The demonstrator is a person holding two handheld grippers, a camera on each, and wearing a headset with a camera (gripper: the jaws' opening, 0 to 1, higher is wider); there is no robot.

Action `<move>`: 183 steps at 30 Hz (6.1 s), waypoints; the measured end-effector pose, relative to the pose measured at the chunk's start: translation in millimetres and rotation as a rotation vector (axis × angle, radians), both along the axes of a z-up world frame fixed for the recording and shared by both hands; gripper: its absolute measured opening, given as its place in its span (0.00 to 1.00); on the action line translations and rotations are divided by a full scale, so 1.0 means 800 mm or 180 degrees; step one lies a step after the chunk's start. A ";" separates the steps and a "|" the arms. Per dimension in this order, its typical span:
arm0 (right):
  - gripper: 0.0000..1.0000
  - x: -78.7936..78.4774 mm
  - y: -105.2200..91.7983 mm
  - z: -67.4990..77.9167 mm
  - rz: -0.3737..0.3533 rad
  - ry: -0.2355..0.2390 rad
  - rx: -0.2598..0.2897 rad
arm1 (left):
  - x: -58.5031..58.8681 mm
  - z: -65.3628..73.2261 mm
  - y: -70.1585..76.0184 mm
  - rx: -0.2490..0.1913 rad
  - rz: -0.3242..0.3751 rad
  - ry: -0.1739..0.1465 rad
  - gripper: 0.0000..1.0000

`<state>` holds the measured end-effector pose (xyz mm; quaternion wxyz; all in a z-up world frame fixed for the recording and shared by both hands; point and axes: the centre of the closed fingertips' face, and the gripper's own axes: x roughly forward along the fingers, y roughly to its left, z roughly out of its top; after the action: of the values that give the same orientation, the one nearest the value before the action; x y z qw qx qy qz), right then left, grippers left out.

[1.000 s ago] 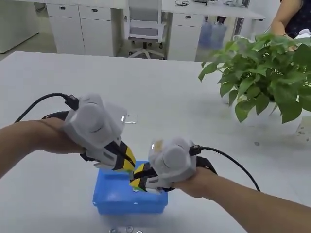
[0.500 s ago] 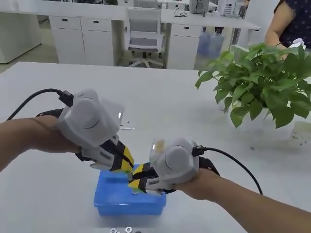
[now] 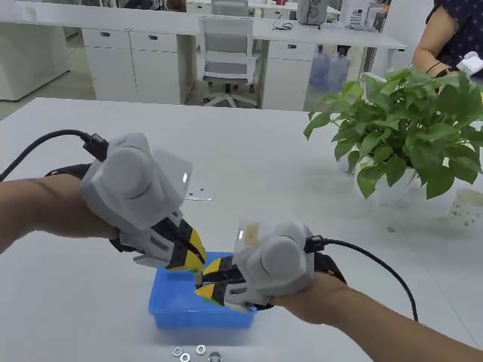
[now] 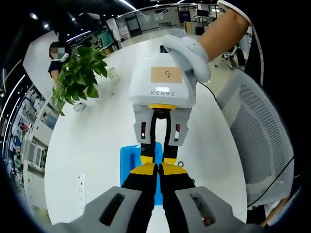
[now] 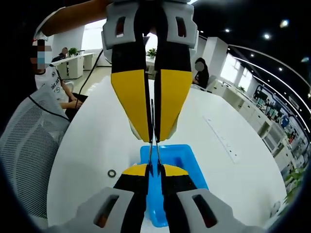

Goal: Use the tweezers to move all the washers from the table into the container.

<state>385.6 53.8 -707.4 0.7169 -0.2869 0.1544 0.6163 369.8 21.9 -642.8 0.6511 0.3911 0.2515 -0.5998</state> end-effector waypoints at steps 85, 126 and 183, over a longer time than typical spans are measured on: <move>0.12 -0.062 -0.033 -0.101 -0.0144 0.0404 -0.0257 | -0.053 -0.097 -0.022 0.0109 -0.0249 0.0489 0.06; 0.12 -0.052 -0.031 -0.095 -0.0350 0.0552 -0.0105 | -0.033 -0.100 -0.027 0.0064 -0.0060 0.0537 0.06; 0.08 -0.057 -0.027 -0.036 -0.0224 0.0582 -0.0149 | -0.040 -0.042 -0.017 0.0190 -0.0112 0.0533 0.06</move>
<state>339.8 32.3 -735.8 0.7141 -0.2405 0.2435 0.6107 337.7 8.7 -676.5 0.6052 0.3632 0.3160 -0.6340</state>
